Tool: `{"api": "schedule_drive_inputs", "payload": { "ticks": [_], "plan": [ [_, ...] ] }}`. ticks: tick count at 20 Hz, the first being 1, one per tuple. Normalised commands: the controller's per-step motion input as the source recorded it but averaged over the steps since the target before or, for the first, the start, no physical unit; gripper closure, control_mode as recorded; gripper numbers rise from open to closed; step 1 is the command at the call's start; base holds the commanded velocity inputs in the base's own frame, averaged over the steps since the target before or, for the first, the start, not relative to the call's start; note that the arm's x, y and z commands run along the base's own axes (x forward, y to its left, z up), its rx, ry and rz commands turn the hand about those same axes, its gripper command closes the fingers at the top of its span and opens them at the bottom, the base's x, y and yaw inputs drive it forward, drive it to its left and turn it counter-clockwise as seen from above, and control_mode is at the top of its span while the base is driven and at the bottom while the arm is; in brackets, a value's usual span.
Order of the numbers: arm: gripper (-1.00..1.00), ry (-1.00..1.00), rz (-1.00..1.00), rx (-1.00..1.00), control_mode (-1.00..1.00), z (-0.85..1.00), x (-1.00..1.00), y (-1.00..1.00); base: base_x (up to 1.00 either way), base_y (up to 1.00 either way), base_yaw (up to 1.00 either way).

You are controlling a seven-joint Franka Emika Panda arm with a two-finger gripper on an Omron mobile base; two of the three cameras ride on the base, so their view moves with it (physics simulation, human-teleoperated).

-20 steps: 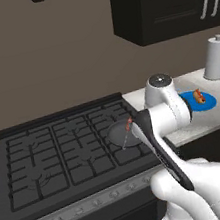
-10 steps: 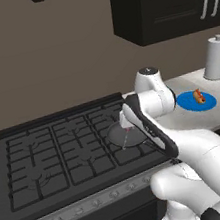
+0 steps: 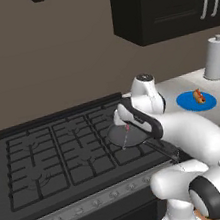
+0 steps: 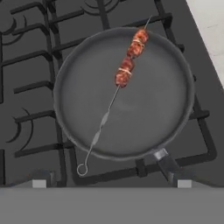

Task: Place the cold items (mushroom and tomato) from the fridge in one tupperware on the dining counter. Place the warm items (kebab skewer and hot dog) in the stove area in another tupperware.

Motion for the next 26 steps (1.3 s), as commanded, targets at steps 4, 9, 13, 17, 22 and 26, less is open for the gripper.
{"api": "schedule_drive_inputs", "payload": {
  "ticks": [4, 9, 13, 17, 22, 26],
  "plan": [
    [-1.00, -0.06, 0.00, 0.02, -1.00, -0.36, 0.74, -0.06, 0.00, 0.00, 0.00],
    [-1.00, 0.02, 0.00, -0.01, -1.00, -0.20, 0.78, 0.00, 0.00, 0.00, 0.00],
    [-1.00, 0.07, 0.00, -0.05, -1.00, -0.31, 0.65, 0.00, 0.00, 0.00, 0.00],
    [-1.00, 0.06, 0.00, -0.05, -1.00, -0.45, 0.45, 0.00, 0.00, 0.00, 0.00],
    [-1.00, 0.02, -0.01, 0.00, -1.00, -0.34, 0.43, -0.03, 0.00, 0.00, 0.00],
    [-1.00, 0.03, -0.08, 0.00, -1.00, -0.41, 0.01, -0.31, 0.00, 0.00, 0.00]
  ]
}}
